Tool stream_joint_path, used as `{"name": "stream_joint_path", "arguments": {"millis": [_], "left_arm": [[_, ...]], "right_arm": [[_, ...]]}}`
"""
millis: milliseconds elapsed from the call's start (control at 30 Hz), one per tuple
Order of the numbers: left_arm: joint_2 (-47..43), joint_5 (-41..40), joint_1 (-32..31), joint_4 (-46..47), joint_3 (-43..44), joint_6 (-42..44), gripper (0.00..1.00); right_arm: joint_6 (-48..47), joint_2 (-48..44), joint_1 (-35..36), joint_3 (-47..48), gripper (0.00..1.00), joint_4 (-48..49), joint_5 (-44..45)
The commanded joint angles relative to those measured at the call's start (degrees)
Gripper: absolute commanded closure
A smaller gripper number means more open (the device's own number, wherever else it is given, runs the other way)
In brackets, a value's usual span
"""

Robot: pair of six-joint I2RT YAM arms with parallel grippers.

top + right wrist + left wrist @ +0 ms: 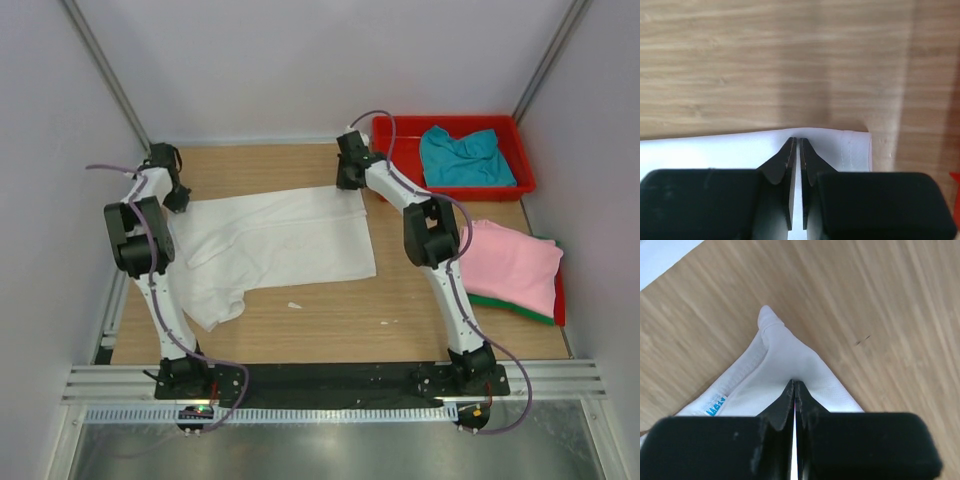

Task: Fold and stack the t-shirts
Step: Fold the tshirt

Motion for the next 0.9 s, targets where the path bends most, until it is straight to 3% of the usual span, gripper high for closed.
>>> {"name": "stream_joint_path", "arguments": {"millis": [0,133,267,400,500,567,600,633,667,733,767,800,867], "left_arm": [[6.6,1.8,0.7,-3.6,6.3,0.8,1.00],[10.5,3.4,0.7,-5.7,13.4,1.0,1.00],[9.7,3.7,0.7,-5.9,15.3,1.6,1.00],[3.8,4.1,0.7,-5.5,14.5,4.8,1.00],[-3.3,5.6,0.7,-6.1,13.6,7.9,0.92],[-10.1,5.8,0.6,-5.5,10.7,9.5,0.74],[-12.4,5.8,0.7,-5.1,9.2,9.5,0.64],[-15.1,6.2,0.7,-4.7,7.7,9.7,0.40],[-17.4,6.7,0.8,-4.4,6.4,9.6,0.30],[-24.4,8.4,0.8,-3.9,2.0,9.1,0.10],[-26.6,8.7,0.7,-3.9,0.4,8.8,0.07],[-31.2,9.1,0.7,-4.0,-2.5,8.2,0.05],[-35.7,11.2,0.7,-4.8,-6.0,6.2,0.03]], "right_arm": [[1.0,4.1,-0.8,5.5,0.87,1.3,-0.1],[1.0,7.6,-1.8,10.2,0.86,3.5,-1.5],[0.0,8.7,-3.0,12.8,0.85,5.7,-4.1],[-1.6,5.7,-3.1,15.2,0.80,7.2,-6.6],[-1.4,2.3,-3.2,15.2,0.75,6.7,-12.4],[-1.7,-3.2,-3.2,12.6,0.71,7.5,-16.0],[-2.0,-5.1,-3.2,10.2,0.65,7.8,-16.6],[-2.5,-8.6,-3.2,9.1,0.61,7.7,-17.2],[-3.5,-10.1,-3.2,8.4,0.56,6.9,-17.5],[-4.3,-14.3,-3.2,7.0,0.38,5.9,-17.4],[-5.7,-15.6,-3.2,6.5,0.27,4.4,-17.6],[-6.5,-17.1,-3.2,5.7,0.04,3.8,-18.2],[-8.3,-21.8,-3.2,4.1,0.00,2.1,-18.9]]}}
